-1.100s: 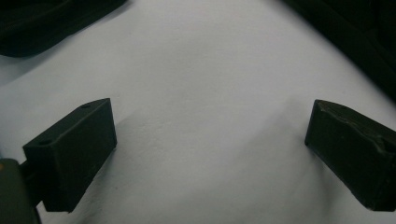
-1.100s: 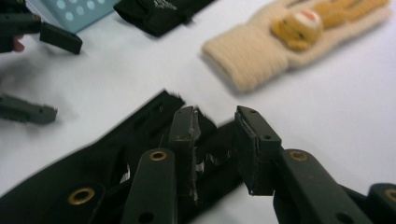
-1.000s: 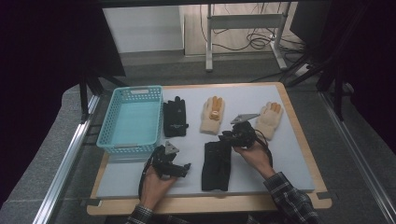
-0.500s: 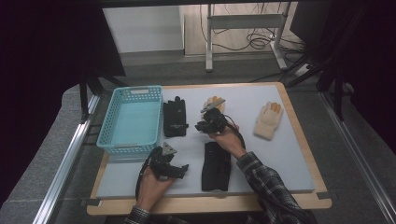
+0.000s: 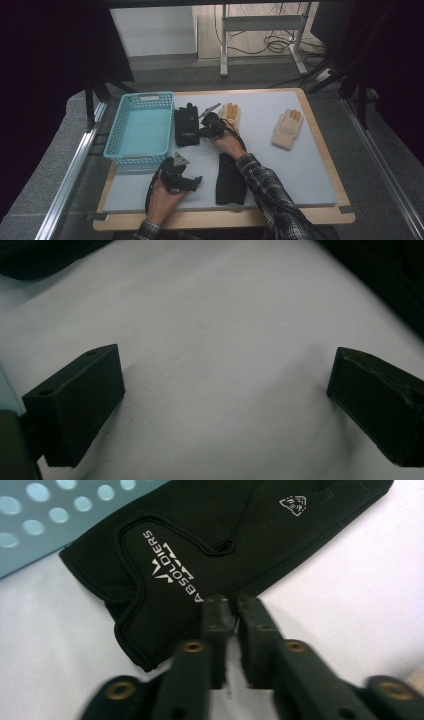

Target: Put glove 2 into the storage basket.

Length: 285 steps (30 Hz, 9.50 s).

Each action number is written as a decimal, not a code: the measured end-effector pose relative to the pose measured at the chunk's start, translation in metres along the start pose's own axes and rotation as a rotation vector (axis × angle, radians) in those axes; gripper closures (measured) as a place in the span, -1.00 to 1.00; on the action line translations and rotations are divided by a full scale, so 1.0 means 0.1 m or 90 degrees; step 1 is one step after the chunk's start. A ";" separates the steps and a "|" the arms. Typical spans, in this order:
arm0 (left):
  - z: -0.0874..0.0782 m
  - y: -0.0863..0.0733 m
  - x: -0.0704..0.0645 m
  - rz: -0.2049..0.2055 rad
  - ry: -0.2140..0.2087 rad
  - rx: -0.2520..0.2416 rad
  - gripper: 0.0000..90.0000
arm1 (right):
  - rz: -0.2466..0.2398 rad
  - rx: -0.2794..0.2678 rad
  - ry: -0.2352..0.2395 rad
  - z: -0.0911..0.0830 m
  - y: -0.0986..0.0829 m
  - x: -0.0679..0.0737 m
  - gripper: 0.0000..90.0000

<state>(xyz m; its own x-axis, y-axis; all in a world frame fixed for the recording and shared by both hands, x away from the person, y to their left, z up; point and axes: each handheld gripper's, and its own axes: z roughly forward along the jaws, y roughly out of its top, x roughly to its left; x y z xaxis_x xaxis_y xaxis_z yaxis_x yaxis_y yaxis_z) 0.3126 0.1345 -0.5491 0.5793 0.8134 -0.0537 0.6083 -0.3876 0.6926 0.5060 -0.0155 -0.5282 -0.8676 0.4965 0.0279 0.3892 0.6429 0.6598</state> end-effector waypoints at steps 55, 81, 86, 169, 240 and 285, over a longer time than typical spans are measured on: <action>0.00 0.00 0.00 0.004 0.003 0.003 -0.95 | 0.050 -0.070 0.008 -0.21 0.18 0.22 0.95; 0.00 0.00 0.00 0.007 0.005 0.000 -0.95 | 0.075 -0.144 -0.002 -1.39 -0.18 0.48 0.95; 0.01 0.00 -0.01 -0.001 0.006 -0.006 -0.95 | 0.087 -0.152 -0.012 -1.63 -0.32 0.58 0.95; -0.14 -0.14 0.14 -0.011 0.021 0.009 -1.00 | 0.071 -0.058 -0.001 -1.62 -1.90 0.75 0.86; -0.20 -0.23 0.29 0.000 0.004 0.003 -1.00 | 0.133 -0.065 -0.198 -1.86 -2.16 0.10 -0.48; 0.08 0.74 -0.26 0.062 -0.081 0.059 -1.00 | 0.133 -0.066 -0.204 -1.85 -2.16 0.11 -0.51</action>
<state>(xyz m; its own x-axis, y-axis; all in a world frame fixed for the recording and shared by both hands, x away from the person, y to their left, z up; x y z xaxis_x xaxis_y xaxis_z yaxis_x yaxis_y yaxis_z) 0.3467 0.0808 -0.5026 0.6981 0.7111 -0.0838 0.5901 -0.5052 0.6297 0.3554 -0.2574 -0.5315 -0.6264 0.7775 -0.0559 0.4987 0.4548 0.7378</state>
